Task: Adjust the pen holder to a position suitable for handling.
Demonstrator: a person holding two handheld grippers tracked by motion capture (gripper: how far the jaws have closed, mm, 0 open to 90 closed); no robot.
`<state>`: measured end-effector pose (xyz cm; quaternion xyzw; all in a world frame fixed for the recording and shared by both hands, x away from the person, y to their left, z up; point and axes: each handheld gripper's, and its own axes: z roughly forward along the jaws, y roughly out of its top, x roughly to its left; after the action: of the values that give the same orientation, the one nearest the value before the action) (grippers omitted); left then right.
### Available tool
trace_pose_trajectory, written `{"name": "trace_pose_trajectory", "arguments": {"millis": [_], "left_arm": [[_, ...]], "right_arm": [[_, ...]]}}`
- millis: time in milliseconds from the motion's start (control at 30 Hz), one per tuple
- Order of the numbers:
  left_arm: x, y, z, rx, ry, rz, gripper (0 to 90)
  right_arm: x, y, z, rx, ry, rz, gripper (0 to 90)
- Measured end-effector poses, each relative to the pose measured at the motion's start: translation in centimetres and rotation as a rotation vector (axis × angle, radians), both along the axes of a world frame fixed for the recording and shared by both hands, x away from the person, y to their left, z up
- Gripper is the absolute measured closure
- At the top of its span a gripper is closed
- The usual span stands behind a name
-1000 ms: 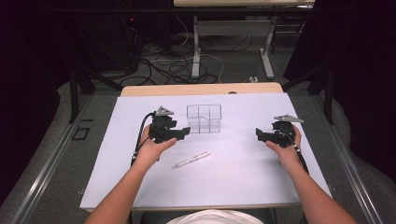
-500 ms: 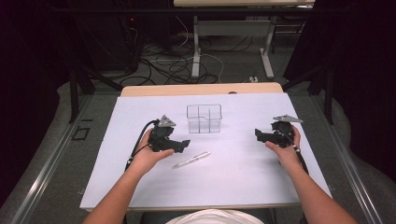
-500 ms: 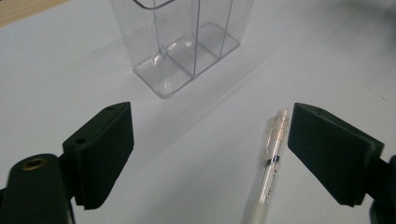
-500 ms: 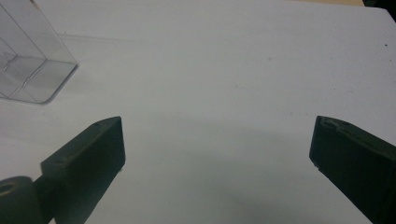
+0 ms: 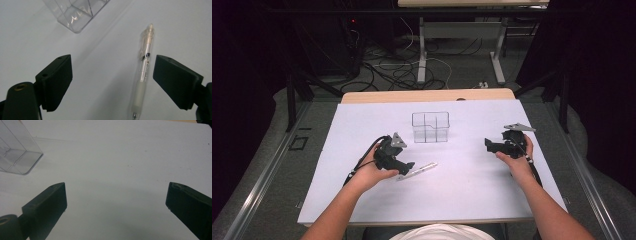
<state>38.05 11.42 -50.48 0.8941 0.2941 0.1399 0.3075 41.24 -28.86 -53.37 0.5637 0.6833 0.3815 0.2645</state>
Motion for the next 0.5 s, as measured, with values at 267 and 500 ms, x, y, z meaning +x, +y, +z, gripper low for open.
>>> {"name": "trace_pose_trajectory", "arguments": {"millis": [267, 500], "left_arm": [[-0.2, 0.4, -1.1, 0.044, 0.024, -0.019, 26.9], [-0.2, 0.5, -2.0, 0.072, 0.049, -0.058, 34.2]], "right_arm": [[0.0, 0.1, 0.0, -0.002, 0.005, 0.002, 3.0], [0.0, 0.0, -0.1, -0.003, 0.008, 0.004, 3.0]]}}
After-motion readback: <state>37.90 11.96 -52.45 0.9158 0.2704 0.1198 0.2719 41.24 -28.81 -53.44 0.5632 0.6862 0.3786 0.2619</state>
